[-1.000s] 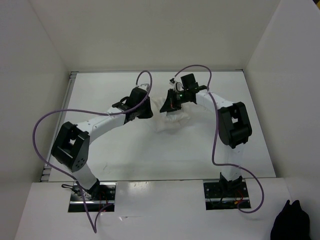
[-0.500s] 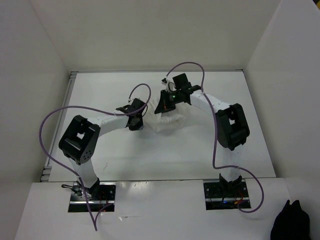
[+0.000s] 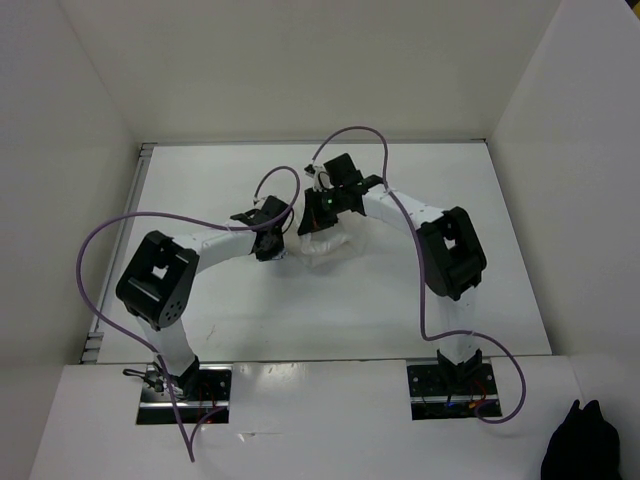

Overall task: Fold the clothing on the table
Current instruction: Fold the skirt

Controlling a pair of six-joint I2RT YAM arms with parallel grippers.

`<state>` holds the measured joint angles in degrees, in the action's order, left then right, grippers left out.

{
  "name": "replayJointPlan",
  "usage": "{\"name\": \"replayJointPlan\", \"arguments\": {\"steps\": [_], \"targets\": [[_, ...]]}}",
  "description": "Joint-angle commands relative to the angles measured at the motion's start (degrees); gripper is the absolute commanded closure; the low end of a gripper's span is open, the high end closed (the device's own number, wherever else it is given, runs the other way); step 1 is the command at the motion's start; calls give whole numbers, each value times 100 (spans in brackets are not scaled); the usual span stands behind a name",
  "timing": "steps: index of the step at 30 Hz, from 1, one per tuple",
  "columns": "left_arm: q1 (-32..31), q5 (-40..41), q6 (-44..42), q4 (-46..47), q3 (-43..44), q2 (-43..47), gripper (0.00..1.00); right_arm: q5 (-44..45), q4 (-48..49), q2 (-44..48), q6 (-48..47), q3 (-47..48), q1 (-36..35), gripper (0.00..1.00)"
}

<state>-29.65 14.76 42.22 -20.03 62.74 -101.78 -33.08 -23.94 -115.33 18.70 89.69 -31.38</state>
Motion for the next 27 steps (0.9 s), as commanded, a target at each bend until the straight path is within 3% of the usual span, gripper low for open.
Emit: {"name": "replayJointPlan", "arguments": {"steps": [1, 10, 12, 14, 17, 23, 27], "targets": [[38, 132, 59, -150, 19, 272, 84, 206, 118, -218, -191, 224, -53, 98], [91, 237, 59, -256, -34, 510, 84, 153, 232, -437, -367, 110, -474, 79], [91, 290, 59, -308, -34, 510, 84, 100, 232, -490, -428, 162, -475, 64], [91, 290, 59, -308, -34, 510, 83, 100, 171, -491, -489, 276, -475, 35], [91, 343, 59, -361, -87, 571, 83, 162, 100, -272, -490, 277, -361, 22], [91, 457, 59, -528, -87, 1097, 83, -716, 329, 667, -218, 470, 412, 21], [91, -104, -47, 24, -332, 1590, 81, -665, -153, 784, -814, 436, 1036, 20]]}}
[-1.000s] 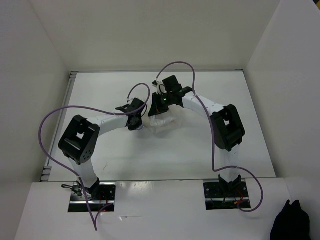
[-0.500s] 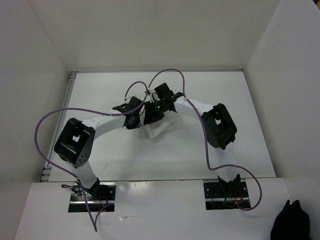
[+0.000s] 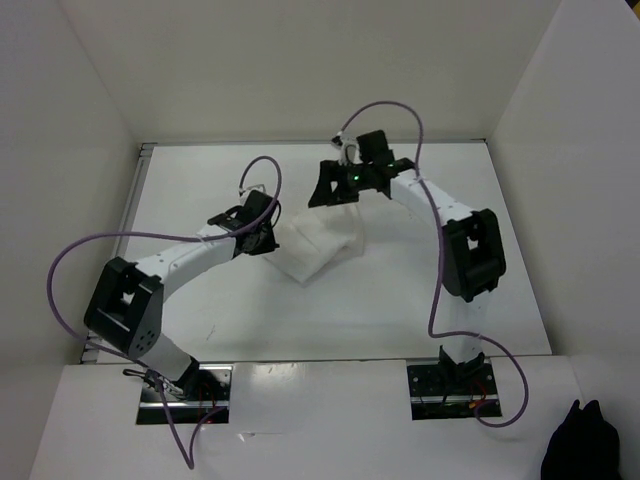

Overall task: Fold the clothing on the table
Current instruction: Fold the skirt

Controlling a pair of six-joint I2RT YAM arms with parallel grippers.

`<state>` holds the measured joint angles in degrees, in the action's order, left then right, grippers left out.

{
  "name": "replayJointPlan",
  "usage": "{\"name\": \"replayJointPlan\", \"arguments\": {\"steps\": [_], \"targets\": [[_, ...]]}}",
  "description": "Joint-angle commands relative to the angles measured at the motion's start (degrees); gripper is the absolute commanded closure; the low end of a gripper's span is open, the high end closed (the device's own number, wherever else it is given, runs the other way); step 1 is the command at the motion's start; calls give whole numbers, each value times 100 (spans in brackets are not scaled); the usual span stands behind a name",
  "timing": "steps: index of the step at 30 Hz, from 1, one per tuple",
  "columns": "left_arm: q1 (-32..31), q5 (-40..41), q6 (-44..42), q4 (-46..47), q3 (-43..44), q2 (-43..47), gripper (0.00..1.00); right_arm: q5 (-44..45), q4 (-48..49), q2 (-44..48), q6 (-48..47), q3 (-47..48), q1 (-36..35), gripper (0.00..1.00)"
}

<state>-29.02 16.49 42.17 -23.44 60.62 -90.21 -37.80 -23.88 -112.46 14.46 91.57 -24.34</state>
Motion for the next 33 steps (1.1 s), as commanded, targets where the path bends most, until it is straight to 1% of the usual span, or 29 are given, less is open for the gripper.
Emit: {"name": "replayJointPlan", "arguments": {"steps": [1, 4, 6, 9, 10, 13, 14, 15, 16, 17, 19, 25, 28, 33], "targets": [[27, -356, -42, 515, -121, 495, 81, -253, -413, 497, -539, 195, 429, 20], [27, -471, -42, 578, -121, 496, 81, -500, -880, 366, -1102, 81, 562, 23], [27, -532, -42, 638, -121, 356, 81, -623, -829, 366, -1173, -103, 562, 24], [27, -586, -95, 718, -51, 14, 81, -1069, -697, 226, -1173, -236, 562, 32], [27, -586, -147, 779, -50, -57, 81, -1071, -810, 147, -1173, -236, 562, 38], [27, -586, -148, 780, 98, -329, 81, -1151, -1180, -196, -1393, -43, 404, 44], [27, -586, -218, 780, 195, -382, 81, -1098, -1250, -249, -1454, -43, 404, 48], [27, -586, -218, 780, 196, -461, 81, -1098, -1251, -302, -1455, -43, 403, 48], [27, -586, -218, 780, 292, -462, 81, -915, -1251, -381, -1376, -104, 403, 48], [27, -586, -270, 832, 362, -514, 80, -861, -1251, -381, -1376, -104, 403, 52], [27, -586, -271, 832, 415, -515, 80, -808, -1251, -539, -1376, -157, 456, 52], [27, -586, -271, 832, 416, -515, 80, -641, -1189, -751, -1191, -157, 719, 56], [27, -533, -271, 780, 416, -454, 79, -860, -961, -751, -1059, -323, 852, 56], [27, -471, -271, 674, 363, -348, 79, -1352, -1075, -1356, -989, -324, 1150, 57]]}}
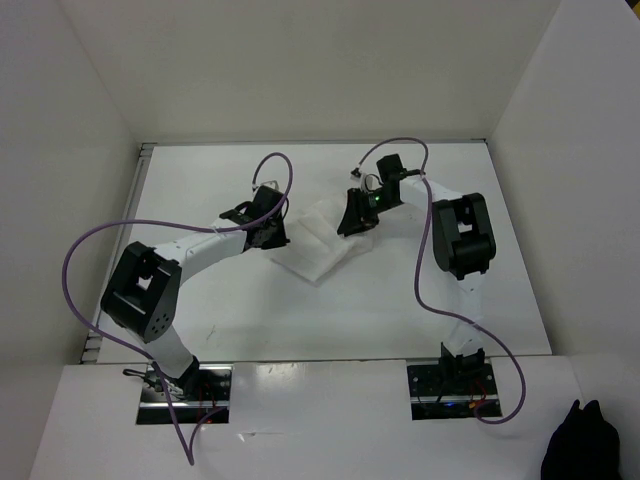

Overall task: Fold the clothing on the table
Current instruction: Fold the skirt

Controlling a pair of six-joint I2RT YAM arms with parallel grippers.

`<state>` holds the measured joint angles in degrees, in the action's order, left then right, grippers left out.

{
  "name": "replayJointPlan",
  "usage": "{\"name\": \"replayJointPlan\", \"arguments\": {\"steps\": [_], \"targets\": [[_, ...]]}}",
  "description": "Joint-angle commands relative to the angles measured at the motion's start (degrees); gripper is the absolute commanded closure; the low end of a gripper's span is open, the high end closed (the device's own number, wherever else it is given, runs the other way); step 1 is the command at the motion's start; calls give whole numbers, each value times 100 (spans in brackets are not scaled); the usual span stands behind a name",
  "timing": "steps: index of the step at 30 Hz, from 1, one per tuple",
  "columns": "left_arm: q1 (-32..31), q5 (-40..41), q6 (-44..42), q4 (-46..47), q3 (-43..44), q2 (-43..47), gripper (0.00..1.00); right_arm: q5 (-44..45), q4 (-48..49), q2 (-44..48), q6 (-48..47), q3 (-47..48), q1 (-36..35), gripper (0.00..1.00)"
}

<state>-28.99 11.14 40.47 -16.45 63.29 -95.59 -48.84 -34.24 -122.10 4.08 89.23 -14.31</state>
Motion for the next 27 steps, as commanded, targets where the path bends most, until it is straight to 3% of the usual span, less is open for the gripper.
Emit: {"name": "replayJointPlan", "arguments": {"steps": [1, 10, 12, 16, 20, 23, 27], "targets": [[25, 64, -101, -25, 44, 190, 79, -249, -91, -471, 49, -90, 147, 57], [25, 117, -48, -253, 43, 348, 79, -1312, -731, -1878, -371, 130, 499, 63], [25, 169, -48, -254, 43, 410, 79, -1470, -786, -1878, -687, 130, 560, 63], [-27, 12, -48, -45, 43, 646, 79, -2523, -725, -741, -1240, -160, 613, 59], [-27, -1234, -118, 878, -114, 770, 82, -2929, -1093, 72, -1690, -82, 665, 54], [-114, -2490, 66, 1634, -115, 437, 90, -2624, -1804, 222, -2399, -20, 727, 54], [-291, -3301, 277, 2154, 43, -283, 96, -2209, -3251, -67, -3543, -20, 798, 68]]}}
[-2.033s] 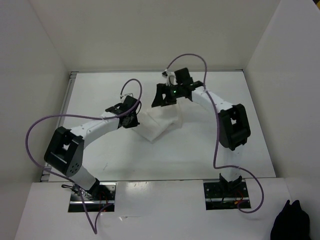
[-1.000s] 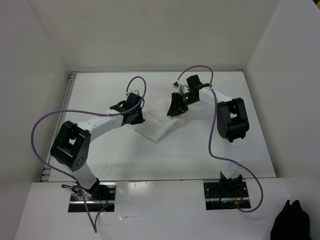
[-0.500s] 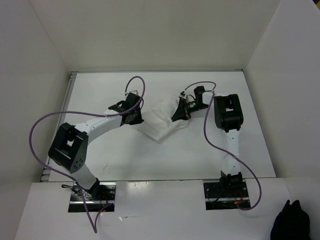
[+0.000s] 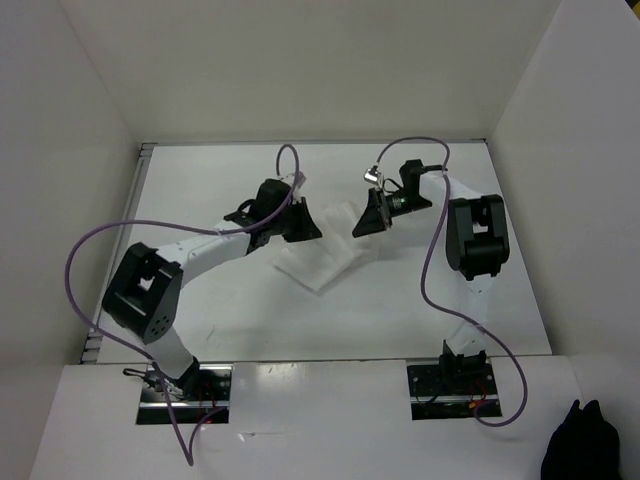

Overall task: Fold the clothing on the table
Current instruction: Fold the skirt

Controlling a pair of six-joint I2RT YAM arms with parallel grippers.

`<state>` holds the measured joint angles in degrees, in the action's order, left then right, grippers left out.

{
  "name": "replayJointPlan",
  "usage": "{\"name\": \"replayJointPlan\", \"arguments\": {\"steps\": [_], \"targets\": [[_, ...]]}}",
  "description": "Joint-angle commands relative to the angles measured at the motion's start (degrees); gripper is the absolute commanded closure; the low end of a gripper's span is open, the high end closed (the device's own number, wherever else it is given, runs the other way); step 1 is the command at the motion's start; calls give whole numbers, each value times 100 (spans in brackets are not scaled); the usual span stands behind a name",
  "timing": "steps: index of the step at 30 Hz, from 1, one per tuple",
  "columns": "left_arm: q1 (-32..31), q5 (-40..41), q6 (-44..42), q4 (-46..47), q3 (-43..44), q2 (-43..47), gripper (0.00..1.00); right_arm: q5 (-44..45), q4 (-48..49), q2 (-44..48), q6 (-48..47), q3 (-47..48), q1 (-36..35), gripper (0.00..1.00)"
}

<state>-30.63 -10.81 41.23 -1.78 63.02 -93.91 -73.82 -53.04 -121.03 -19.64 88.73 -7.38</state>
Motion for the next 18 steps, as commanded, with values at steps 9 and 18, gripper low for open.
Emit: {"name": "replayJointPlan", "arguments": {"steps": [9, 18], "targets": [[-127, -1029, 26, 407, 894, -1770, 98, 824, -1009, -1168, -510, -312, 474, 89], [-127, -529, -80, 29, 1089, -1790, 95, 803, 84, -328, -71, -655, 421, 92]]}}
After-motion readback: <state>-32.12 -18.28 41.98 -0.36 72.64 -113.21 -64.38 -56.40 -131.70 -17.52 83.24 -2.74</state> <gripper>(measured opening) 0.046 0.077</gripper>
